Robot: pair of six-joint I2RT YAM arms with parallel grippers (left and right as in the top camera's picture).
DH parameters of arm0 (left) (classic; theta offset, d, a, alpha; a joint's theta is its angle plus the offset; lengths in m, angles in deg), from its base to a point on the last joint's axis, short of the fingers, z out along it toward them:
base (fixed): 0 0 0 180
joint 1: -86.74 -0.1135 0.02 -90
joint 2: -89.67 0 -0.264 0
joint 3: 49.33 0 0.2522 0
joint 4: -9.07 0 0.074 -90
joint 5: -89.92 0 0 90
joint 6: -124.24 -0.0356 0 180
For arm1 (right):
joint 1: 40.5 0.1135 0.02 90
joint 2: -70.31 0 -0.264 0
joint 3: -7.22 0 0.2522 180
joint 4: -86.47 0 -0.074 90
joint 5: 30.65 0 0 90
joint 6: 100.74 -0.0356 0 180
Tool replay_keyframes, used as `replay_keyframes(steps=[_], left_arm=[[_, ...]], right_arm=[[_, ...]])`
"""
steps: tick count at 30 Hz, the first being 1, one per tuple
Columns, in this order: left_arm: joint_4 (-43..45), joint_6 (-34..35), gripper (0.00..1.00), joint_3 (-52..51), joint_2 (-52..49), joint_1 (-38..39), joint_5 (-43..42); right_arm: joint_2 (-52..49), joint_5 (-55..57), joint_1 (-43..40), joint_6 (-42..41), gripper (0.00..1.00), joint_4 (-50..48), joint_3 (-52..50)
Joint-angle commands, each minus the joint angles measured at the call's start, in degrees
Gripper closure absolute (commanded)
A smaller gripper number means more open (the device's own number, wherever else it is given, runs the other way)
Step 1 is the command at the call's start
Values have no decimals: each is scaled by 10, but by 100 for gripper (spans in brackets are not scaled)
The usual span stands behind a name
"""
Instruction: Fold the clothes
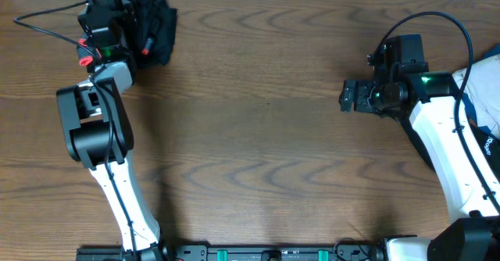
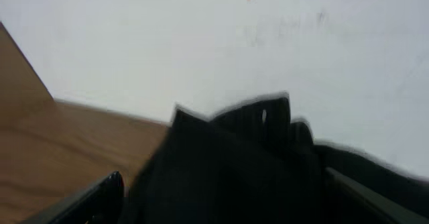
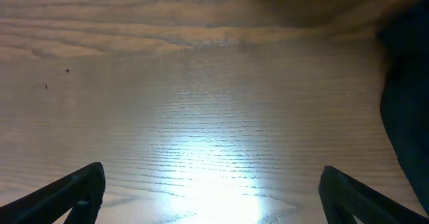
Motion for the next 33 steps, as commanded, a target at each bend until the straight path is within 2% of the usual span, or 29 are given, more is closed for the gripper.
replay_keyframes(steps=[1, 7, 10, 14, 18, 24, 29, 33], left_arm=[[36, -13, 8, 1, 83, -7, 9], [56, -13, 8, 2, 128, -11, 9], [26, -13, 8, 2, 116, -17, -2], [9, -13, 8, 2, 74, -24, -31], [-3, -13, 7, 2, 10, -27, -30], [-73, -14, 7, 2, -68, -38, -7], [-51, -67, 7, 2, -45, -38, 43], [0, -73, 7, 2, 18, -28, 48]], right_arm=[[10, 3, -3, 8, 1, -2, 8], [10, 3, -3, 8, 1, -7, 8], [10, 3, -3, 8, 1, -11, 8], [10, 3, -3, 8, 1, -10, 8], [10, 3, -3, 5, 1, -10, 8], [10, 3, -2, -1, 1, -1, 8], [10, 3, -3, -1, 1, 0, 8], [10, 3, -2, -1, 1, -2, 8]])
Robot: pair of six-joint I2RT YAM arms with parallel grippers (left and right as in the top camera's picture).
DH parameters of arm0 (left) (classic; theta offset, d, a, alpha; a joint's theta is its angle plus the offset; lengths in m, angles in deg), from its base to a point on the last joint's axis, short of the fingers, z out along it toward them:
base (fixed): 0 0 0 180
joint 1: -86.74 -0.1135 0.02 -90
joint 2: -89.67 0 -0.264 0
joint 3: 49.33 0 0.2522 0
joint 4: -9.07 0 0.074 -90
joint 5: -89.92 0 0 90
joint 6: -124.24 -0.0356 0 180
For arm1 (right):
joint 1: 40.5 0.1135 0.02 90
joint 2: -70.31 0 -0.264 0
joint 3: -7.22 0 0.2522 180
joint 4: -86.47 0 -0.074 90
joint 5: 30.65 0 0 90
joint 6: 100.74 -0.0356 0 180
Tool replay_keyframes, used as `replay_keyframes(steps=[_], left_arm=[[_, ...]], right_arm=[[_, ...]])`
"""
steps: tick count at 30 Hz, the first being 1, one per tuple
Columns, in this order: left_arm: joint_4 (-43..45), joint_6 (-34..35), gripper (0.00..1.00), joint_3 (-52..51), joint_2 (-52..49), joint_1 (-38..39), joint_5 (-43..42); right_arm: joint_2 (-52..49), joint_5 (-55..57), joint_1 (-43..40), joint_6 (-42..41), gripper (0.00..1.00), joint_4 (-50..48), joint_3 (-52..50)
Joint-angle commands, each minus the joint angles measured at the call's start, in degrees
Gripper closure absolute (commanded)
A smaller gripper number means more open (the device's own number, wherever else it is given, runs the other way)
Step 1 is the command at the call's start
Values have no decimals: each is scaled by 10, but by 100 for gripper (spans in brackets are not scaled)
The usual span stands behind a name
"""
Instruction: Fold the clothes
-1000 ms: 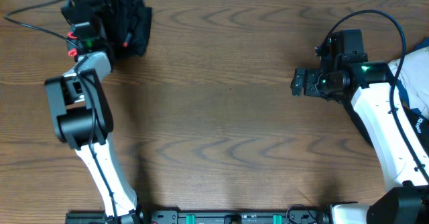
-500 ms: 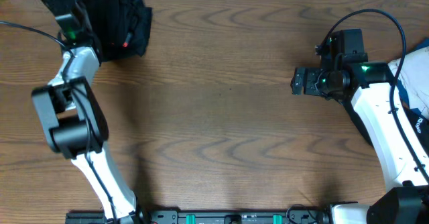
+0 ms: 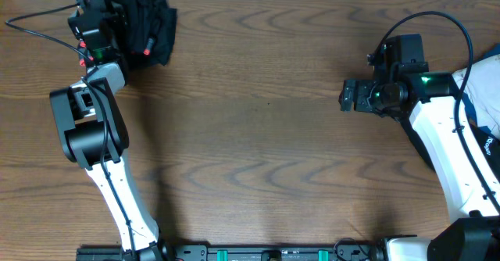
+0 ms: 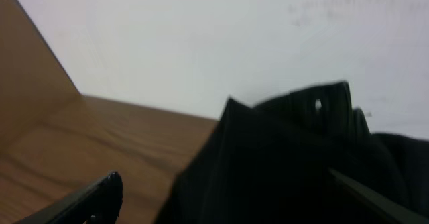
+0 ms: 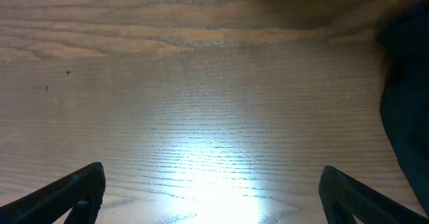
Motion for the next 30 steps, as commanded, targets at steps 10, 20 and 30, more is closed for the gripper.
replay_keyframes(steps=[10, 20, 30], left_arm=[[90, -35, 7, -12, 144, 42, -51], [68, -35, 7, -11, 47, 57, -52], [33, -42, 6, -12, -55, 34, 19]], right_arm=[[10, 3, -2, 0, 1, -13, 8], [10, 3, -2, 0, 1, -13, 8], [10, 3, -2, 0, 1, 5, 8]])
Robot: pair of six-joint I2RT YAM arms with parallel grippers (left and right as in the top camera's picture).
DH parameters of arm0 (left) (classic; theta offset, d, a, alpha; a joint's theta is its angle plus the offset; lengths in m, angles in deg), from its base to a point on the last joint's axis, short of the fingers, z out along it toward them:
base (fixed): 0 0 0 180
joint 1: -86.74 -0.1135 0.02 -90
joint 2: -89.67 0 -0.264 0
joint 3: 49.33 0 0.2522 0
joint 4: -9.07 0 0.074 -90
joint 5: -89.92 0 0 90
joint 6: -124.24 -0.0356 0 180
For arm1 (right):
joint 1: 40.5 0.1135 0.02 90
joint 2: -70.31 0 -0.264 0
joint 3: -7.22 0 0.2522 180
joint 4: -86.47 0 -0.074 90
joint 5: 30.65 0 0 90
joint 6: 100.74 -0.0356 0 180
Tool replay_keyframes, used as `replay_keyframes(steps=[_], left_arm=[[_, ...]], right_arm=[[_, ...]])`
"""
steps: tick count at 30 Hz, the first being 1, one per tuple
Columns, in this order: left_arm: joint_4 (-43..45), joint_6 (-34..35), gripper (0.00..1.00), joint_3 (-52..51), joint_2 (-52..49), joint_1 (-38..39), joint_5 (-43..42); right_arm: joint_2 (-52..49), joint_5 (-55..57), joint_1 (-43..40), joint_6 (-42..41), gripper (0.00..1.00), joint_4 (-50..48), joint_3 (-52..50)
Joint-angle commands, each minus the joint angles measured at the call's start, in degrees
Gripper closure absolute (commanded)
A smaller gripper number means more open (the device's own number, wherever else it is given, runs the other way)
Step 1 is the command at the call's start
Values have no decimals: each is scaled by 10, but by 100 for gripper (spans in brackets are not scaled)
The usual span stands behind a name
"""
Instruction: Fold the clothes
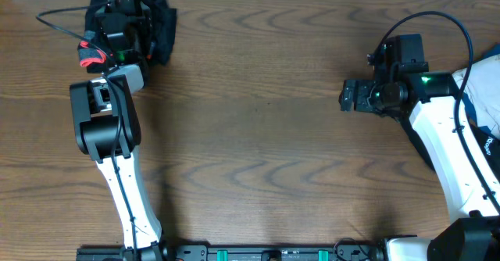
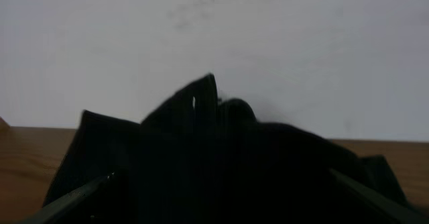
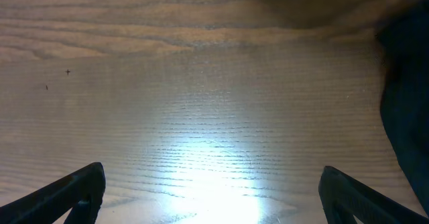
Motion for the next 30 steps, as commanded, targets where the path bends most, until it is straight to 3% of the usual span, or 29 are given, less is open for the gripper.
replay_keyframes(steps=[1, 9, 15, 20, 27, 30], left_arm=[[-3, -7, 7, -6, -17, -19, 63], [99, -6, 7, -6, 98, -21, 77], [94, 0, 7, -6, 139, -39, 71], [-47, 0, 7, -6, 131, -64, 5], [-127, 0, 6, -6, 63, -91, -18], [-171, 0, 1, -6, 38, -95, -18]], right_arm=[[10, 3, -2, 0, 1, 3, 8], [10, 3, -2, 0, 1, 1, 8], [10, 3, -3, 0, 1, -1, 8], [10, 3, -2, 0, 1, -1, 8], [10, -1, -2, 0, 1, 0, 8], [10, -7, -2, 0, 1, -1, 8]])
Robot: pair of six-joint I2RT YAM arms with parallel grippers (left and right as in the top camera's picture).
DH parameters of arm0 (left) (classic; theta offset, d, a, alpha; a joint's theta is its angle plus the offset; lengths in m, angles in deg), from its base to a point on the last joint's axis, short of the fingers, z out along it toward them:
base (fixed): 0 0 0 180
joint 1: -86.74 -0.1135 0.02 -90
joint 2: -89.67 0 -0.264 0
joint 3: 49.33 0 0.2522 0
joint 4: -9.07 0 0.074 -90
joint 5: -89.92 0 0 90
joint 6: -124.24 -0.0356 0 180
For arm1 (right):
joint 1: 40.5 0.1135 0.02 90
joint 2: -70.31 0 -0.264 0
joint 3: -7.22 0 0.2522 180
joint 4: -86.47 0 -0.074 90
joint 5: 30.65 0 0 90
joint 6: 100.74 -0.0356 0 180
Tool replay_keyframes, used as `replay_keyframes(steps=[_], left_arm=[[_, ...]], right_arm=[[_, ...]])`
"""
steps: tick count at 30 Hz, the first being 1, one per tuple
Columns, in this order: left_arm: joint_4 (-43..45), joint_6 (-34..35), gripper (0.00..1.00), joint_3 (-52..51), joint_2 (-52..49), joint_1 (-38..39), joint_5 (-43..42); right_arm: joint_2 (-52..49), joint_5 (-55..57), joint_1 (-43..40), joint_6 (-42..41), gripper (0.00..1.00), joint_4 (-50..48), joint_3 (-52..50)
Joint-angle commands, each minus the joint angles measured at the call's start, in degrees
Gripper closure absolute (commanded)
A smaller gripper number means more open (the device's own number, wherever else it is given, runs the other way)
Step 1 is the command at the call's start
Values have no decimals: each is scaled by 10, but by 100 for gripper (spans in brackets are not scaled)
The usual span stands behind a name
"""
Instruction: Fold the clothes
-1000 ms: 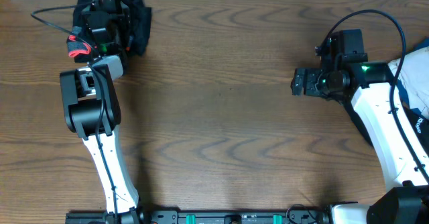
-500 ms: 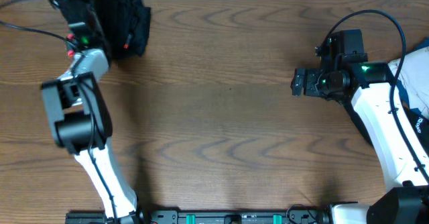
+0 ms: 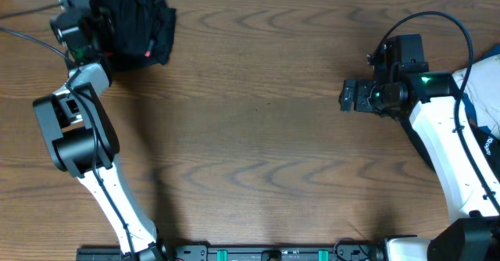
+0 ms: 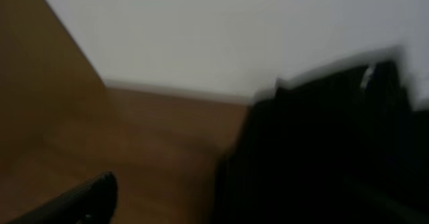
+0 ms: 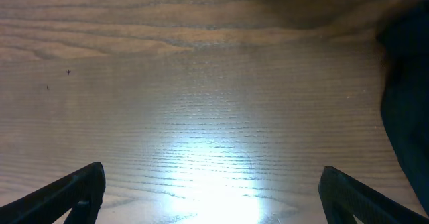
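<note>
A bunched black garment (image 3: 134,23) lies at the table's far left corner; in the left wrist view the black garment (image 4: 335,150) fills the right half, blurred. My left gripper (image 3: 92,28) sits at the garment's left edge, jaws wide; only its left finger (image 4: 84,198) shows, the other is lost against the dark cloth. Nothing is held between them. My right gripper (image 3: 348,97) hovers open over bare wood (image 5: 214,117) right of centre, both fingertips (image 5: 84,187) far apart.
A pile of white and blue clothes (image 3: 483,89) lies at the right edge, behind the right arm. Its dark blue cloth (image 5: 407,83) shows at the right of the right wrist view. A white wall (image 4: 234,29) runs behind the table's far edge.
My left gripper has moved from over the black garment to its left edge, and its view now shows bare table on the left. The garment and the right arm are unchanged.
My left gripper stood open at the black garment's left side, then slightly further left, then over the garment, and now back at its left edge. The garment has stayed bunched in the far left corner. My right gripper has stayed open over bare wood.
</note>
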Motion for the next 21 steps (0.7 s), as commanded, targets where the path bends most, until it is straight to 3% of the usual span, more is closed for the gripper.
replay_keyframes(steps=[1, 7, 14, 17, 21], left_arm=[[-36, -8, 2, -4, -27, -2, -9], [-35, -8, 2, -5, 8, 4, -9], [-13, 63, 2, -5, 169, 25, -9], [-54, 92, 2, -5, 252, 37, -9], [-172, 96, 2, -5, 375, 55, -9]], right_arm=[[10, -6, -2, -1, 1, 1, 8], [10, -6, -2, 0, 1, 0, 8], [10, -7, -2, -1, 1, -3, 8], [14, -12, -2, -10, 1, -7, 8], [36, -12, -1, -13, 1, -13, 8]])
